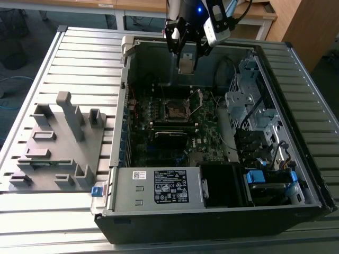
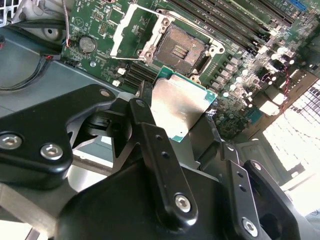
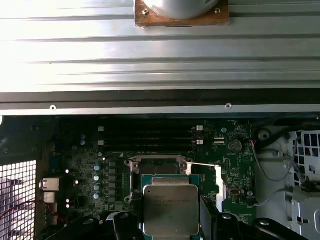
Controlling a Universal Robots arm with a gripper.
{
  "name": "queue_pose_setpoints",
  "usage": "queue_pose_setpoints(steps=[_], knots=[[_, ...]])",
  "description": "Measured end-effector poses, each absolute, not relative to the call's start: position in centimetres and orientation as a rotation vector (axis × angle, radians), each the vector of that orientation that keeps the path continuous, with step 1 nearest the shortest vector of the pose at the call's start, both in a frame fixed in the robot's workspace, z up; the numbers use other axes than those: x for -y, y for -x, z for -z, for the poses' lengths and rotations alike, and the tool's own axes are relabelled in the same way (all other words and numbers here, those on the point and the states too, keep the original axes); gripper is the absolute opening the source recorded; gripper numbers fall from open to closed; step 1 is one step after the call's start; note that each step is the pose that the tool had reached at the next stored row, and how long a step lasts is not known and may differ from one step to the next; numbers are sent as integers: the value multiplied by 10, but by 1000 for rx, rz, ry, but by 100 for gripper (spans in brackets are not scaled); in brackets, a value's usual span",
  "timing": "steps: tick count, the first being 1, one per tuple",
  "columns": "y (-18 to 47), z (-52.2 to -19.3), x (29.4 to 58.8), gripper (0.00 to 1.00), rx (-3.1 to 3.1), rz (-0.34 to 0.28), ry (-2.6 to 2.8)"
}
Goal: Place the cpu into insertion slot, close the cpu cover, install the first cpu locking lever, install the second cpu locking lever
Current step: 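Place the cpu into insertion slot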
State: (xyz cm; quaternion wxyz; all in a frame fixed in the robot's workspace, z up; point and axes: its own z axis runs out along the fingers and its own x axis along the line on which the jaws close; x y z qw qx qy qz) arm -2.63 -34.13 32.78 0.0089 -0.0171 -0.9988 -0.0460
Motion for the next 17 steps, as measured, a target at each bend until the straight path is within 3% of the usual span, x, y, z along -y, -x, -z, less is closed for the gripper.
queue_pose_setpoints(steps=[17], knots=[[27, -307, 341, 54, 3120, 143, 53]])
